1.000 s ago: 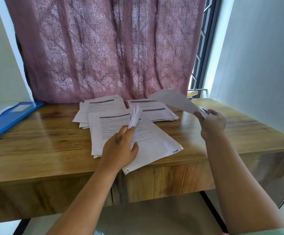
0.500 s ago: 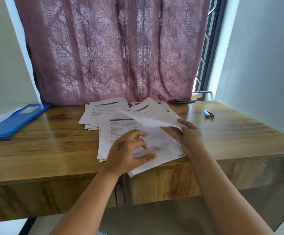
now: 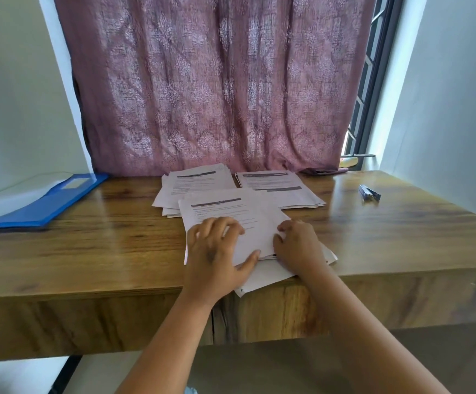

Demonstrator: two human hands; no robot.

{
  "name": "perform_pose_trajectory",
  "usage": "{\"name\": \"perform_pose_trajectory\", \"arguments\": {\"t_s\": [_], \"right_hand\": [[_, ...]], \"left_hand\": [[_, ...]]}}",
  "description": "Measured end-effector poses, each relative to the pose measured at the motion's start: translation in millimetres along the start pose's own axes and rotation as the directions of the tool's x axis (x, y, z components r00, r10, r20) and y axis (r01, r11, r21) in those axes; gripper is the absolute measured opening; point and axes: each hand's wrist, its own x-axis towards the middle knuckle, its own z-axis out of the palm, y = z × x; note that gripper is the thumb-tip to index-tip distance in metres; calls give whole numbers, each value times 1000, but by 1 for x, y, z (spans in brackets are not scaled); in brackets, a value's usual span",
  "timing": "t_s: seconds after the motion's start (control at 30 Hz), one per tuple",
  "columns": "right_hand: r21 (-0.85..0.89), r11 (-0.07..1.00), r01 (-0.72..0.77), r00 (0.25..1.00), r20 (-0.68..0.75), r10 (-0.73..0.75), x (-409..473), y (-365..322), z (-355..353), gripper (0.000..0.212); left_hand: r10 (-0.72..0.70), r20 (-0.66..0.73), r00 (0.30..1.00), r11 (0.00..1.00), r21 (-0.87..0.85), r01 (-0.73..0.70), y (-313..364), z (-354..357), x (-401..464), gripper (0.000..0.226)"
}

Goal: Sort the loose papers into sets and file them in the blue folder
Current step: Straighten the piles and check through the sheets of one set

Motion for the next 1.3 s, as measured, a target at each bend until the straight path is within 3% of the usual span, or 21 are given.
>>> {"name": "perform_pose_trajectory", "arguments": {"t_s": [0.1, 0.2, 0.3, 0.37, 0.43, 0.5, 0.57, 0.63, 0.73, 0.8, 0.87, 0.9, 1.03, 1.13, 1.3], "right_hand": [[79, 996, 52, 998, -42, -49, 1, 6, -9, 31], [181, 982, -58, 984, -158, 87, 14, 25, -25, 26], [184, 965, -189, 980, -22, 196, 15, 46, -36, 24], [198, 946, -255, 967, 50, 250, 9, 56, -37, 24], [330, 887, -324, 943, 32, 332, 6, 65, -40, 26], [463, 796, -390, 906, 39, 421, 6, 72, -46, 20], [484, 769, -418, 898, 92, 430, 7, 76, -50, 11], [409, 831, -378, 923, 99, 371, 5, 76, -51, 14], [313, 899, -307, 952, 84, 296, 1, 73, -49, 24], [239, 933, -268, 963, 75, 258, 0, 71, -45, 29], [186, 955, -231, 973, 62, 223, 2, 70, -42, 30], [170, 960, -224, 974, 59, 217, 3, 68, -42, 30], [157, 964, -215, 975, 82, 205, 7, 64, -41, 32], [223, 948, -228, 973, 97, 211, 7, 61, -40, 33], [267, 935, -233, 969, 144, 200, 11, 65, -41, 15]], "left_hand": [[-39, 225, 973, 995, 103, 16, 2, -1, 2, 63], [-71, 389, 918, 993, 112, 30, 5, -3, 11, 73], [-53, 482, 874, 996, 92, 10, 8, -9, 26, 79], [-29, 586, 810, 997, 72, -16, 14, -9, 38, 90], [-34, 699, 715, 999, 48, 0, 21, -6, 46, 102], [-28, 761, 648, 999, 31, 7, 26, -2, 48, 95], [-8, 751, 660, 999, 38, -30, 30, 4, 48, 82], [-10, 710, 704, 999, 38, -24, 30, 7, 49, 78], [-165, 621, 766, 957, -88, 278, 10, 12, 51, 69], [-330, 583, 743, 815, -221, 535, -3, 13, 46, 68], [-418, 579, 700, 662, -333, 671, -9, 13, 40, 72], [-420, 571, 705, 637, -368, 677, -9, 13, 38, 71], [-313, 498, 809, 746, -398, 533, -9, 17, 32, 35], [-291, 532, 795, 729, -415, 544, -11, 18, 29, 9], [-292, 565, 772, 711, -412, 570, -14, 19, 28, 11]]}}
